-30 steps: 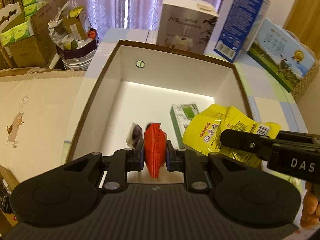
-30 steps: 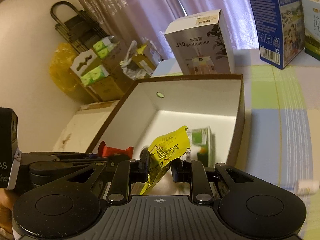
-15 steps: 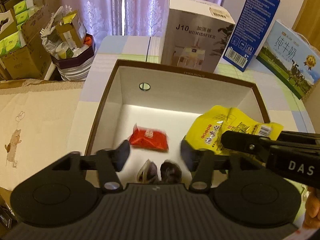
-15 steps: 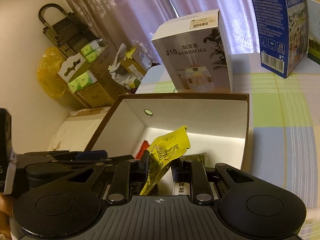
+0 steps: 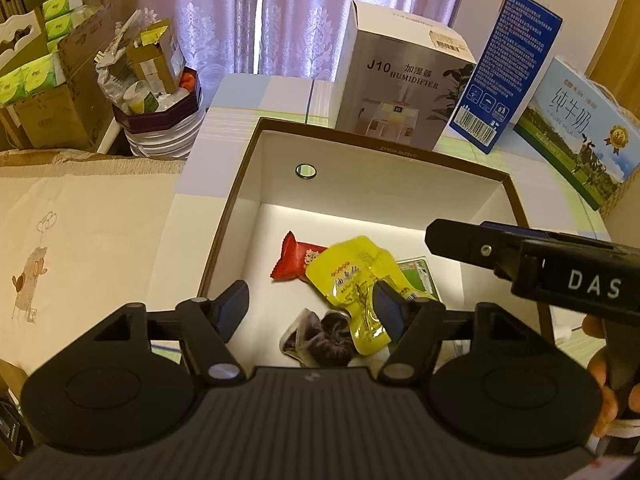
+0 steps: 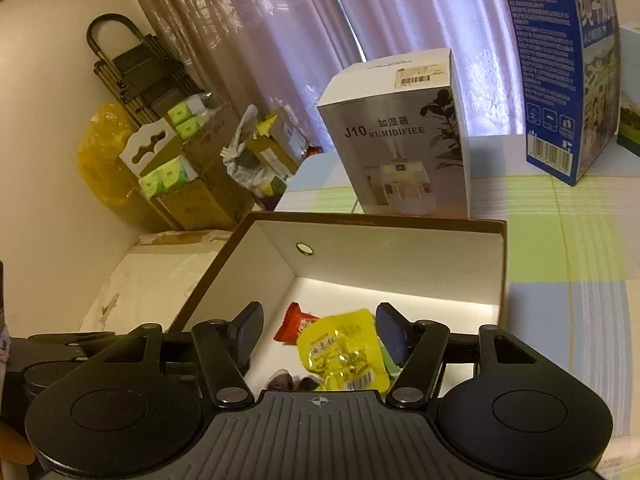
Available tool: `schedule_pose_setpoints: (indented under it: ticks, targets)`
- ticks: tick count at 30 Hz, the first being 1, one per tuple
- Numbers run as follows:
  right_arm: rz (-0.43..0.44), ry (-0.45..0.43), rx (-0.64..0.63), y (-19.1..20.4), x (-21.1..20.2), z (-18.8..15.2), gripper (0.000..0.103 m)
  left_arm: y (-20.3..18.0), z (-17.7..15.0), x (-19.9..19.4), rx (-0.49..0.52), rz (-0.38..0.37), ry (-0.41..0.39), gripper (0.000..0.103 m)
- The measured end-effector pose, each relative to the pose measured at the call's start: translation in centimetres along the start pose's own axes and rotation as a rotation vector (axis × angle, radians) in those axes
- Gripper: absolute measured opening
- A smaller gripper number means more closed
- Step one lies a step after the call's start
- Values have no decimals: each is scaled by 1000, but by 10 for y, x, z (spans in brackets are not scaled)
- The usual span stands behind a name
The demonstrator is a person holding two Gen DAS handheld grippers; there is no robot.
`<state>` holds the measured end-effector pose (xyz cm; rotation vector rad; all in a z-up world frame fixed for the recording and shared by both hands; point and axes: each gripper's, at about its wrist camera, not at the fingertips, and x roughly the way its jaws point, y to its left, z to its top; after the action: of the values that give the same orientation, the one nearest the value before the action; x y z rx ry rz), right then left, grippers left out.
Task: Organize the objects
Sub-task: 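Open the left tool to drop the red packet while the right tool releases the pouch, then move both tools back toward the white bottle and white hair clip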
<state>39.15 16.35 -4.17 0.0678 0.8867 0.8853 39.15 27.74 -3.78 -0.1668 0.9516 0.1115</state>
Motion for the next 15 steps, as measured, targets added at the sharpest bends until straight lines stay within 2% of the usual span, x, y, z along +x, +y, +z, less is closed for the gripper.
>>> schedule_pose_setpoints:
  ticks: [15]
  targets:
    - [-8, -27, 30, -6, -70, -27, 60, -15, -19, -43, -4, -20, -49, 71]
